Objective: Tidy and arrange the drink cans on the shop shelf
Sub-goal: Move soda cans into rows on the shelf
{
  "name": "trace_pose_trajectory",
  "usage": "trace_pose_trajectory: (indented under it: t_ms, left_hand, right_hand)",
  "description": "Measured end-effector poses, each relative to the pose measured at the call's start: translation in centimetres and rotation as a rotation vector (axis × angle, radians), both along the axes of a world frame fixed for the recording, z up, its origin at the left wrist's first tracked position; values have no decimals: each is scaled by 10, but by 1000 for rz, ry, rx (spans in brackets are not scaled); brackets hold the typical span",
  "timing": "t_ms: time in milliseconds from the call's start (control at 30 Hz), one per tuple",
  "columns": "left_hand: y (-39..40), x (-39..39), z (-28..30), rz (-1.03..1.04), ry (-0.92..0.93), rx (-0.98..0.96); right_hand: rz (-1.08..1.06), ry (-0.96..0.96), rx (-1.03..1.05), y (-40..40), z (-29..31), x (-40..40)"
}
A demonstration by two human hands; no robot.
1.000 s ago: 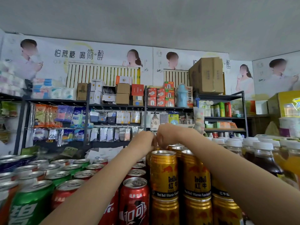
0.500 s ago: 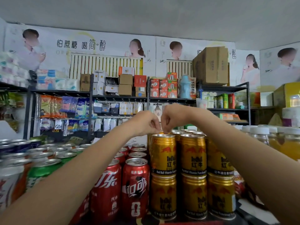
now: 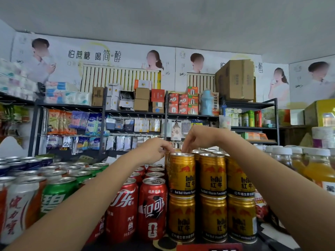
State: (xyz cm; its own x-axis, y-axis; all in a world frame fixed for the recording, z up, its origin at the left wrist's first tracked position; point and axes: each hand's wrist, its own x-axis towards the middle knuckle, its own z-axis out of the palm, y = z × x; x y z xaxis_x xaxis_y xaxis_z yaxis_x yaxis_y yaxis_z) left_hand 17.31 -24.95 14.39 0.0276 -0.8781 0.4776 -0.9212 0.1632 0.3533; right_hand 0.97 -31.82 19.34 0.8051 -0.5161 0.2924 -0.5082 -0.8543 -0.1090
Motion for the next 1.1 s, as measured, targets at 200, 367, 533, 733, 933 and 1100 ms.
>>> trace_pose_trajectory:
  t_ms: [200, 367, 533, 733, 933, 1100]
  left_hand:
    - [12, 8, -4, 61, 57, -142]
    - [14, 10, -9, 118, 13, -210]
    - [9, 18, -3, 129, -96, -220]
    - [-15, 46, 9, 146, -292, -192]
    - [-54, 53, 27, 123, -485, -108]
    - [-90, 54, 19, 110, -617, 13]
  right_hand:
    - [20, -205, -55, 9, -4, 1]
    - [50, -183, -146, 16, -17, 9]
    - [17, -170, -181, 16, -6, 18]
    - [-61, -43, -243, -7, 7, 54]
    - [-163, 161, -258, -39, 15, 86]
    - [-207, 427, -280, -67, 12, 99]
